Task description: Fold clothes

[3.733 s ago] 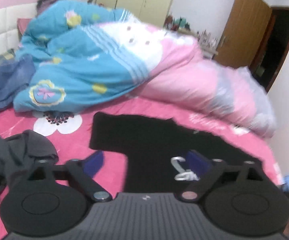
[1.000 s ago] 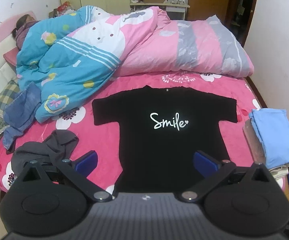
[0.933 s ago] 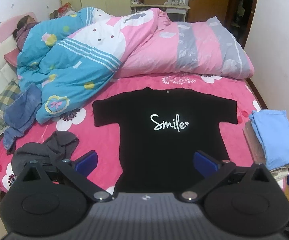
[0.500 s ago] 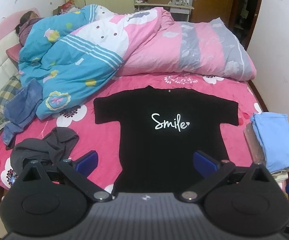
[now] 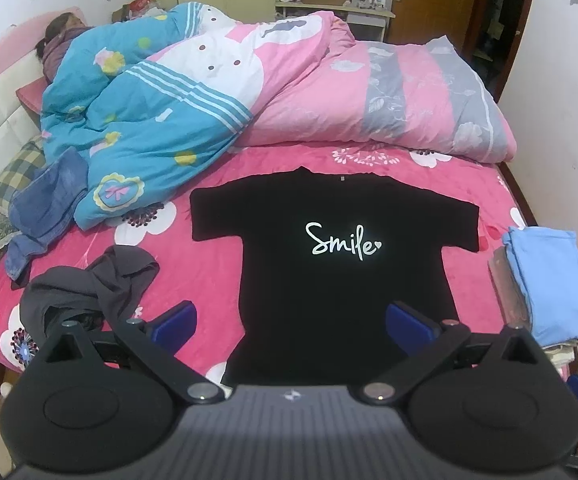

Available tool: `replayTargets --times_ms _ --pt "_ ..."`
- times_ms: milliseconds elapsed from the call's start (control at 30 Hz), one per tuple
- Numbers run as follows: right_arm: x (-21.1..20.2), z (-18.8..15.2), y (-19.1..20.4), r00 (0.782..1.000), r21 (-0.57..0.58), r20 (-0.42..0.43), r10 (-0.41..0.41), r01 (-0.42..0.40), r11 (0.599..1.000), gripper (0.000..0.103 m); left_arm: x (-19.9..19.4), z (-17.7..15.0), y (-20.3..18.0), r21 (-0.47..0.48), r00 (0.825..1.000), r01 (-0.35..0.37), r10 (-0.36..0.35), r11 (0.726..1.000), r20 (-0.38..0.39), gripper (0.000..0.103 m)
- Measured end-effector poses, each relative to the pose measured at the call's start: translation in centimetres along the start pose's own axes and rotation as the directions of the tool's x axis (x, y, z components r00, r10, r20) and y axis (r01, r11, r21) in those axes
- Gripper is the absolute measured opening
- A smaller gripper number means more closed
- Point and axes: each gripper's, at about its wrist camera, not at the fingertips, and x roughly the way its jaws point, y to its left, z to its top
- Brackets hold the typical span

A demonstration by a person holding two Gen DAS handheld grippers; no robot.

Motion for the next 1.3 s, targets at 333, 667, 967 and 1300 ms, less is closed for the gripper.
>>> replayTargets --times_ms 333,667,967,1300 --pt "0.1 -0.2 -0.1 1.0 -0.01 -0.001 -0.003 0.003 1.0 0.09 0.1 0.0 -0.2 -0.01 1.0 -0.005 0.005 1.0 -0.003 0.102" --pt "0.0 -0.4 -0.5 1.0 -0.02 0.003 0.004 -0.004 1.0 0.09 0.1 -0.1 -0.2 -0.007 1.0 -0.009 0.009 1.0 -0.006 0.102" --pt "0.1 -0.4 -1.0 1.0 -0.032 0.005 0.015 -0.014 0.999 0.09 -0.2 -0.3 -0.5 -0.012 1.0 -0.015 0.015 1.0 -0.003 0.102" --pt "0.3 -0.3 -1.0 1.0 -0.027 -0.005 0.014 -0.014 1.0 0.09 0.0 -0.2 -0.5 -0.01 1.0 -0.018 0.018 1.0 -0.013 0.102"
